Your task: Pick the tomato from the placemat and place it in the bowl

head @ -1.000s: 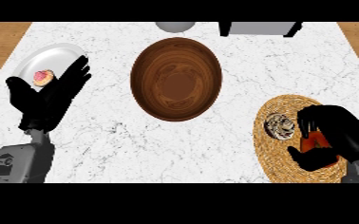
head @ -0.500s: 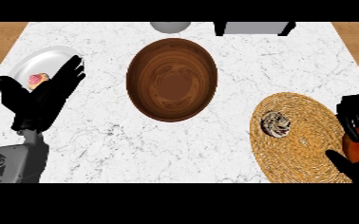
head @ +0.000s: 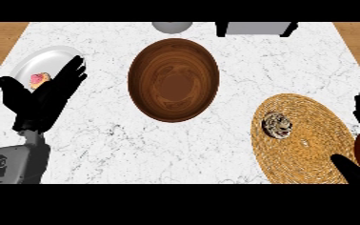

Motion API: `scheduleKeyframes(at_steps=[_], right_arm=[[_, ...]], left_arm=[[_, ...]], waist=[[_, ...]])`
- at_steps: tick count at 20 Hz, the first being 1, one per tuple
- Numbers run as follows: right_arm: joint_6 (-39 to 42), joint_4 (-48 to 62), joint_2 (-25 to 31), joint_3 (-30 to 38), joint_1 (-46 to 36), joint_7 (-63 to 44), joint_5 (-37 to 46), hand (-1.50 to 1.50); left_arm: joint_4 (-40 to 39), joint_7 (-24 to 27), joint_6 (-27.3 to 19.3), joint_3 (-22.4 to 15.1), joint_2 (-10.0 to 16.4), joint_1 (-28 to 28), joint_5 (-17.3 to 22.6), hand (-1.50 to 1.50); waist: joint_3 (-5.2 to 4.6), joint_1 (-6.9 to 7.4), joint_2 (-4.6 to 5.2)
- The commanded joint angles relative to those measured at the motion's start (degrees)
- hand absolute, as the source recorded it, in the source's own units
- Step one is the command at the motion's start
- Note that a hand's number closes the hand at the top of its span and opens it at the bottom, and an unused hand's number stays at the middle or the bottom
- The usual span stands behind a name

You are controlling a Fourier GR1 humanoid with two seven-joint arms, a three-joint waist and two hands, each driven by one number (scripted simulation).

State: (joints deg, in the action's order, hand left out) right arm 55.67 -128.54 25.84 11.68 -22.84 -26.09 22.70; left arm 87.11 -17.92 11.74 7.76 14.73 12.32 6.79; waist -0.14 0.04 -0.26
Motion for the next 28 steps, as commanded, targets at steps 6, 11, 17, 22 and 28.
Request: scheduleKeyframes(at_steps=[6,11,17,22,28], right_arm=[[-3.2,4.5,-11.7,-10.4,-18.3,-28.6,-11.9,1.5],[-8.7,10.7,-15.0,-13.5,-30.4,-35.2,-11.4,1.5],[-15.6,22.3,-19.8,-17.2,-38.4,-31.3,-1.3,1.5],[-22.0,34.1,-22.1,-20.6,-38.6,-21.4,8.5,1.5],[-32.6,51.1,-24.4,-20.7,-41.9,-14.3,16.5,1.5]], left_arm=[[-0.8,1.2,0.9,0.0,0.1,-0.7,-0.6,0.0],[-1.3,1.3,0.2,0.8,0.2,0.2,-0.8,0.0],[-3.8,3.5,2.6,1.9,1.2,0.8,0.0,0.0],[-1.3,2.1,0.7,-0.5,-1.0,-0.4,-1.9,0.0],[-0.5,2.3,1.6,0.6,-0.7,-0.9,-0.5,0.0]], waist=[[-0.05,0.28,-0.03],[0.0,0.3,0.0],[0.05,0.47,0.28],[0.09,0.84,0.43],[0.07,1.4,0.64]])
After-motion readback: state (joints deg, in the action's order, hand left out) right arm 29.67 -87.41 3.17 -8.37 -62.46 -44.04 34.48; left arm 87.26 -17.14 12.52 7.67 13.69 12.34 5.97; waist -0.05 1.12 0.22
